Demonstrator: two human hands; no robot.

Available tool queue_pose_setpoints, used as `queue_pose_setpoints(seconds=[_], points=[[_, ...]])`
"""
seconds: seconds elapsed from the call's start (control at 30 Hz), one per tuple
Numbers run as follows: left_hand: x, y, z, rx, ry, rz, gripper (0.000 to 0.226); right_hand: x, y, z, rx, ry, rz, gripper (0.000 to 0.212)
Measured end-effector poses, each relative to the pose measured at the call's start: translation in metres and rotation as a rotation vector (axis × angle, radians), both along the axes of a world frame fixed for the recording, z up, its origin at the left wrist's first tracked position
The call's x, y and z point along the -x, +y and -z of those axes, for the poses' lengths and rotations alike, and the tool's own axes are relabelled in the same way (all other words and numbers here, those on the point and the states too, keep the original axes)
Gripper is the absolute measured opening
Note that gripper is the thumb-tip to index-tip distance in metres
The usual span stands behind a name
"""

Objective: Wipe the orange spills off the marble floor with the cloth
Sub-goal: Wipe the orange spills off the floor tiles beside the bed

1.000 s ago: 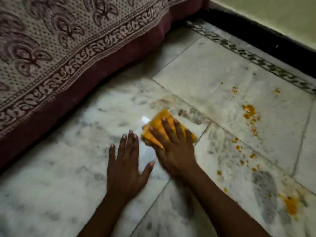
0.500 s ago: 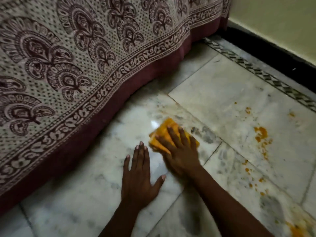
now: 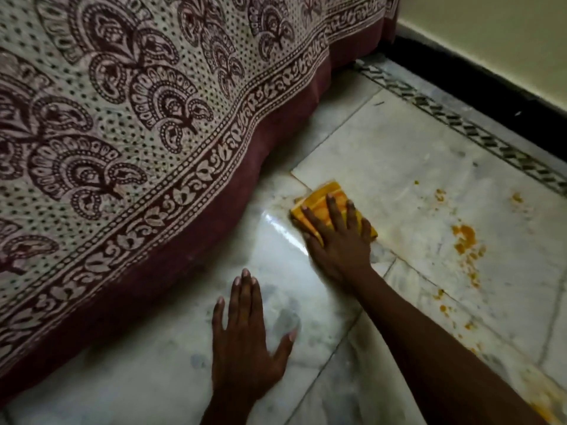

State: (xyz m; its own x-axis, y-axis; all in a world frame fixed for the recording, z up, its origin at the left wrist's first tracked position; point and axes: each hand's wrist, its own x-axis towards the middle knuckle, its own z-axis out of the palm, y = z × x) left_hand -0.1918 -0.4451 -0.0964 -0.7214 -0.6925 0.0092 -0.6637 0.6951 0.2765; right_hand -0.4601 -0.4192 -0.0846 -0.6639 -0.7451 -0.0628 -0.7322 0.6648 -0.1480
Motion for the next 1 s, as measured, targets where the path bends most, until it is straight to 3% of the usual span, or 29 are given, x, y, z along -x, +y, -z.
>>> queue_pose_setpoints(seconds=[0.1, 0.3, 0.5, 0.63, 0.77, 0.87, 0.93, 1.0], points=[[-0.001, 0.002, -0.002, -0.011, -0.007, 0.001, 0.107, 0.006, 0.016, -0.002, -0.012, 0.027, -0.03, 0.063], [-0.002, 0.002, -0.002, 0.006, -0.01, 0.005, 0.106, -0.004, -0.043, 0.001, 0.046, -0.059, 0.209, 0.065], [-0.001, 0.002, -0.002, -0.02, -0.003, 0.004, 0.105, -0.05, 0.058, 0.003, 0.005, 0.041, -0.151, 0.062], [0.001, 0.002, 0.006, -0.005, -0.039, 0.016, 0.104, 0.0, 0.099, -0.003, -0.065, 0.004, 0.136, 0.067], [0.016, 0.005, 0.014, -0.002, -0.032, 0.012, 0.106, 0.051, 0.014, 0.007, 0.003, -0.07, 0.423, 0.065], [0.052, 0.001, 0.014, -0.03, -0.06, 0.035, 0.109, 0.036, -0.023, 0.018, 0.061, -0.014, 0.228, 0.063], [0.077, -0.004, 0.009, 0.003, -0.06, 0.016, 0.106, 0.014, -0.003, 0.02, 0.088, 0.073, -0.055, 0.061], [0.088, -0.006, 0.006, 0.007, -0.06, -0.019, 0.104, 0.008, 0.041, 0.018, 0.095, 0.133, -0.191, 0.059]])
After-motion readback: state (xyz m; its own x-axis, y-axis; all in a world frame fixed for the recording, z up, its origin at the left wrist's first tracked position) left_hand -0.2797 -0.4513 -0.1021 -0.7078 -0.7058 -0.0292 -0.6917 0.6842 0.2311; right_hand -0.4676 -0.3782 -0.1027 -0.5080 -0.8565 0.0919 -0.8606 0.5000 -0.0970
